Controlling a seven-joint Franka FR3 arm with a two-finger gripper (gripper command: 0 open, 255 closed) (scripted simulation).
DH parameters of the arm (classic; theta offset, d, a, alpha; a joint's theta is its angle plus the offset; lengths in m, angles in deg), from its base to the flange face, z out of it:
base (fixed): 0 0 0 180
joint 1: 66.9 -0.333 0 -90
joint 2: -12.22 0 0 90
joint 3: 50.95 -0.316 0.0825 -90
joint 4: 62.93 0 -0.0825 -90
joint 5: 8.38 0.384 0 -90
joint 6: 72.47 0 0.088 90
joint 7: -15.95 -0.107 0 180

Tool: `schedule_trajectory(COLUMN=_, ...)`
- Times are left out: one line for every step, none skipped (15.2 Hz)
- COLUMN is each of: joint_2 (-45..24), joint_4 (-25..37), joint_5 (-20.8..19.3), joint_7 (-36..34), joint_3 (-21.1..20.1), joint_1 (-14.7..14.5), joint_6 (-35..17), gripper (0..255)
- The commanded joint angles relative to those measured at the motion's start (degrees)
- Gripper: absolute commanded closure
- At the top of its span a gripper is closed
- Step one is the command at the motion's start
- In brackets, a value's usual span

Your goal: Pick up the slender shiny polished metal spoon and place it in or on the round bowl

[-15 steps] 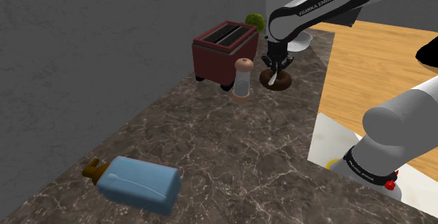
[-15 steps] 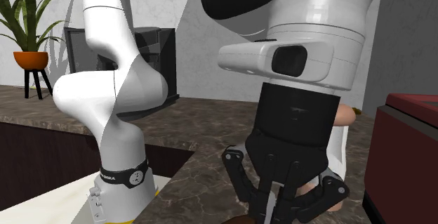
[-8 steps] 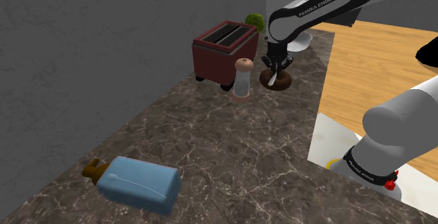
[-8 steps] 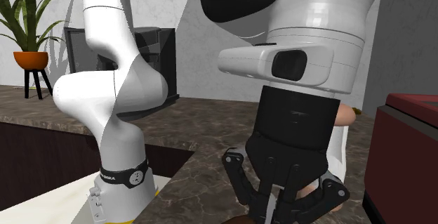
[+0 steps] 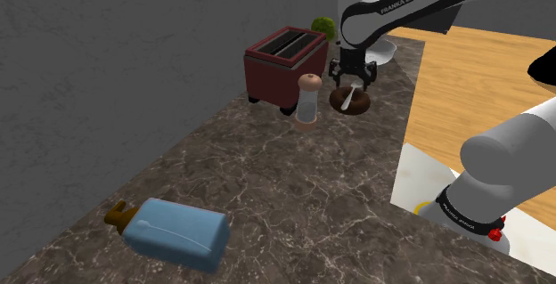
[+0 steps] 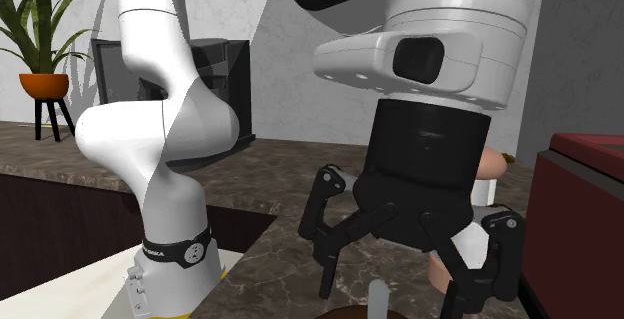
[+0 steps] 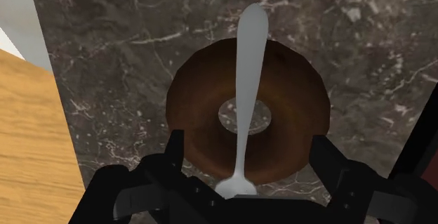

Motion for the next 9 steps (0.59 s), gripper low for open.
schedule_trajectory(joint_2=1.2, joint_4=2.4, joint_5=0.8, joint_7=0.3, joint_3=-0.1, joint_1=-0.4, joint_6=3.5, gripper=0)
schedule_trajectory(joint_2=1.6, joint_4=3.5, joint_5=1.1, joint_7=0.5, joint_3=-0.1, joint_1=-0.5, joint_6=5.1, gripper=0)
schedule_trajectory(joint_2=1.6, joint_4=3.5, joint_5=1.1, joint_7=0.5, joint_3=-0.1, joint_1=-0.5, joint_6=5.1, gripper=0)
schedule_trajectory(joint_2=1.6, joint_4=3.5, joint_5=1.1, joint_7=0.5, joint_3=-0.1, joint_1=-0.5, joint_6=5.1, gripper=0)
schedule_trajectory(joint_2=1.6, joint_4=3.5, joint_5=1.1, joint_7=0.5, joint_3=-0.1, joint_1=-0.5, joint_6=5.1, gripper=0)
schedule_trajectory(joint_2=1.6, joint_4=3.5, joint_5=1.1, joint_7=0.5, joint_3=-0.1, joint_1=-0.5, joint_6=5.1, gripper=0)
schedule_trajectory(joint_2=1.6, joint_4=3.5, joint_5=1.1, joint_7=0.5, joint_3=-0.1, joint_1=-0.5, joint_6=5.1, gripper=0)
schedule_trajectory(joint_2=1.6, joint_4=3.5, joint_5=1.1, joint_7=0.5, joint_3=-0.1, joint_1=-0.5, joint_6=5.1, gripper=0)
schedule_trajectory(joint_2=1.6, joint_4=3.5, joint_5=1.1, joint_7=0.5, joint_3=-0.1, joint_1=-0.5, joint_6=5.1, gripper=0)
